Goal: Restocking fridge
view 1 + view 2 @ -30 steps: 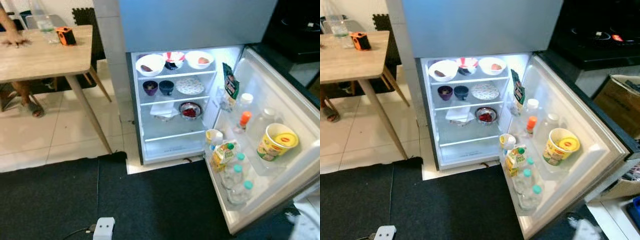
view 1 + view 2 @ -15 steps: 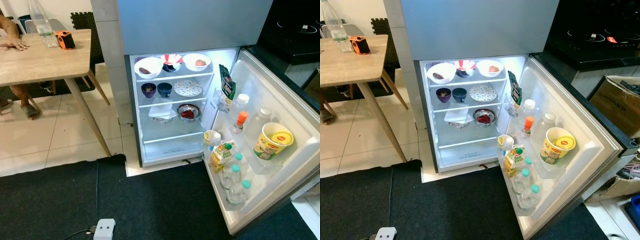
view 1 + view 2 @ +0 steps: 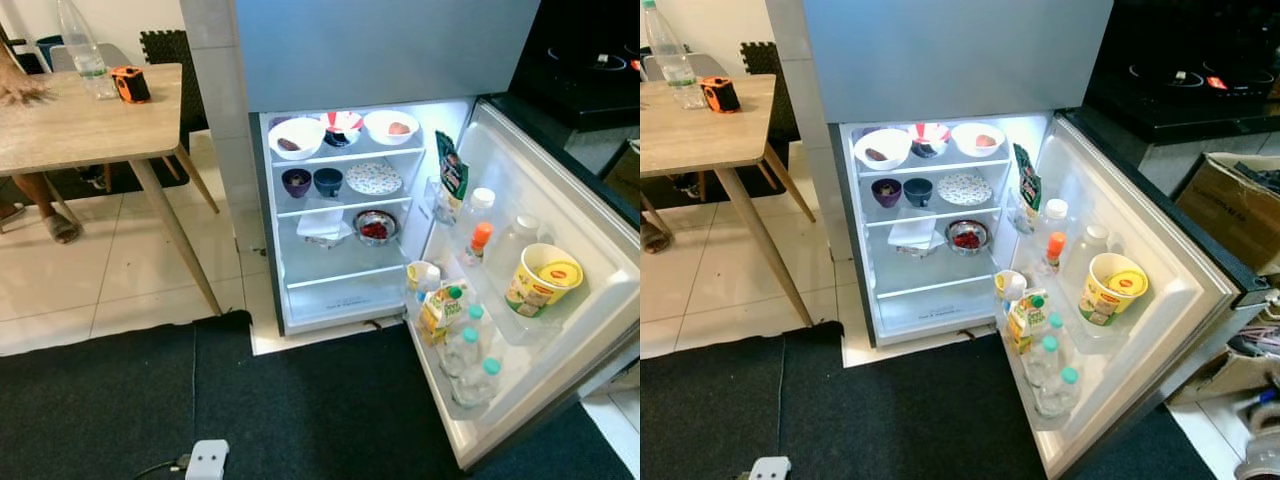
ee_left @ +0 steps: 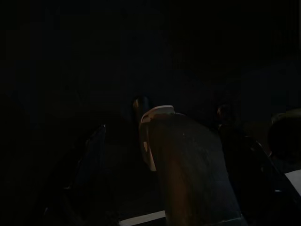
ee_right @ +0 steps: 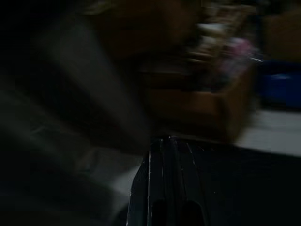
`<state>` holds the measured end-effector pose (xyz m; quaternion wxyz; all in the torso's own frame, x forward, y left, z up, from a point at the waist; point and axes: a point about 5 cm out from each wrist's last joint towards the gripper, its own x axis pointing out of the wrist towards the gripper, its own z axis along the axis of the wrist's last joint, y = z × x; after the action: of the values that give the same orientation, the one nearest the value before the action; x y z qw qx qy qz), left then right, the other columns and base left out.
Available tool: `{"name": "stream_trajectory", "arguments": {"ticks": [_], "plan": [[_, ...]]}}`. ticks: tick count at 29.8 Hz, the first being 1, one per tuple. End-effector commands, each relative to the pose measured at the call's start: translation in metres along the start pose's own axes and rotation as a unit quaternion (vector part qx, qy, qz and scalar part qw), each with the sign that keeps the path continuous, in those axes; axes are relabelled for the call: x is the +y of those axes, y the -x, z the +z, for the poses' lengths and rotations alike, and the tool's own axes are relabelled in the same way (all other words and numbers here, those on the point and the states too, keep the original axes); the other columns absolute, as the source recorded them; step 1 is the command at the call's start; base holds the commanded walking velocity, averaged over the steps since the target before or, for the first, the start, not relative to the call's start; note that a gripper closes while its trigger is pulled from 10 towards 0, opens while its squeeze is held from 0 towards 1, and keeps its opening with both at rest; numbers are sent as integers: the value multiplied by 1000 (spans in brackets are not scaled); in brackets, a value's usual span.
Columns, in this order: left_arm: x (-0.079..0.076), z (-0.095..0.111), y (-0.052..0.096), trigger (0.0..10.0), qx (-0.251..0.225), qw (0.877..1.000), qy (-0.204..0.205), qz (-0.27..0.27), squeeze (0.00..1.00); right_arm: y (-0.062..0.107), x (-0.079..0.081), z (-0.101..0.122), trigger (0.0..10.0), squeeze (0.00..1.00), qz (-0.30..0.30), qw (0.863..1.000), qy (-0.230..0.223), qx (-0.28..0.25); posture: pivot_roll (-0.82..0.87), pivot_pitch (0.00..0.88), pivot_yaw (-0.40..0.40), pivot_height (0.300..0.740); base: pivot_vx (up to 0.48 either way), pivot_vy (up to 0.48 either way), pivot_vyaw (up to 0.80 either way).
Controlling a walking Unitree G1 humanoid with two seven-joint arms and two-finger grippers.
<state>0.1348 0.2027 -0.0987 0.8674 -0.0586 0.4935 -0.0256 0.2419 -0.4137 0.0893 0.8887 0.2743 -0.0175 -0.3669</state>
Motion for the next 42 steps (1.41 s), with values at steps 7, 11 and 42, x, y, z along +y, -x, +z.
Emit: {"name": "stream_trajectory", "arguments": {"ticks": [7,11,42], "plan": [[-3,-1,-1,10000,-1,1000,-1,-4,0,-1,42,-17,10000,0,164,984,46,44,-57,15,-33,740,0,0,0],[-3,0,-1,10000,-1,1000,-2,-4,0,2,59,-27,10000,0,241,967,51,69,-56,17,-32,740,0,0,0],[-2,2,-1,10000,2,1000,-13,-6,0,71,118,-156,10000,0,417,857,117,278,-60,4,-29,740,0,0,0]]}}
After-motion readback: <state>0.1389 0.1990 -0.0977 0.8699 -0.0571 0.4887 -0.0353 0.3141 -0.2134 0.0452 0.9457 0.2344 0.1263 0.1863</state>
